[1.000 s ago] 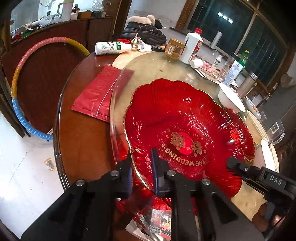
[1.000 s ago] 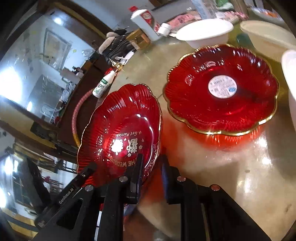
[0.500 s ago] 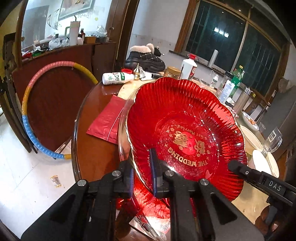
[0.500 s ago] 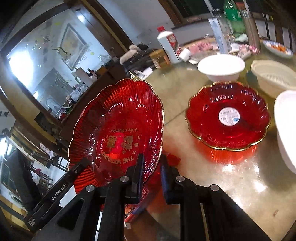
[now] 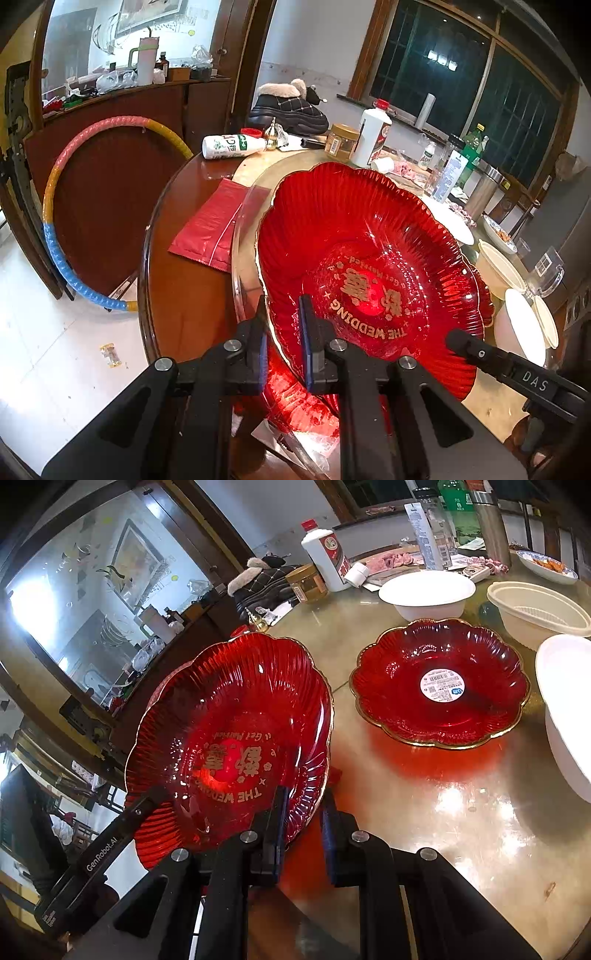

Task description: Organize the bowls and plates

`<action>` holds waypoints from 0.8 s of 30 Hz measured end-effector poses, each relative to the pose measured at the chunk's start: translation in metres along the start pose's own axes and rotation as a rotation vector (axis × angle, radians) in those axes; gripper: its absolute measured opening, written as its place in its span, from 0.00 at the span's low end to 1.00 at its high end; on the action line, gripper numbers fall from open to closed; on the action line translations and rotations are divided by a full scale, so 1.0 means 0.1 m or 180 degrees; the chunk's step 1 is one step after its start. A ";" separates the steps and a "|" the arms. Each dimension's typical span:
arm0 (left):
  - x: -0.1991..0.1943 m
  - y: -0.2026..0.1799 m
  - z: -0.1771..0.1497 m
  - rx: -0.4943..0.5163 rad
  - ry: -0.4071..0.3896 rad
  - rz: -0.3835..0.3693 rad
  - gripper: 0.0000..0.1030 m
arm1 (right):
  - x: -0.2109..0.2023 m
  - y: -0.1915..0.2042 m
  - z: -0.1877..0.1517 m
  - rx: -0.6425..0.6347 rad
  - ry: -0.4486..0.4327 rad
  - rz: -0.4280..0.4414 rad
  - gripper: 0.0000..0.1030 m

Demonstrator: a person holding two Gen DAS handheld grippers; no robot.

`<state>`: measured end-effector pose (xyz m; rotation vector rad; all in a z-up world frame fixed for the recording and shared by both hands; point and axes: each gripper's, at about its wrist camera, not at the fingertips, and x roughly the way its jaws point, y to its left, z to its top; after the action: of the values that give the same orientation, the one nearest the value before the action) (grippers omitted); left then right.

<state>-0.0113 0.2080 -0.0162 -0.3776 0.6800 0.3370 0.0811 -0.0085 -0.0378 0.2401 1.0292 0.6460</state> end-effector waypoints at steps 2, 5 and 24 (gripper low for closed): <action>0.01 0.01 0.00 0.0002 0.0006 0.0009 0.11 | 0.00 0.01 0.00 -0.0018 -0.0014 -0.0005 0.16; 0.06 0.02 -0.03 0.0000 0.0048 0.0018 0.11 | 0.02 0.02 0.00 -0.0021 -0.0009 -0.0019 0.16; 0.32 0.05 -0.15 -0.0244 0.0462 0.0078 0.30 | 0.18 -0.08 -0.03 0.0113 0.0237 -0.0028 0.24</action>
<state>0.0015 0.2115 -0.0495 -0.4703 0.8157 0.3620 0.0885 -0.0047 -0.0559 0.2439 1.1132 0.6331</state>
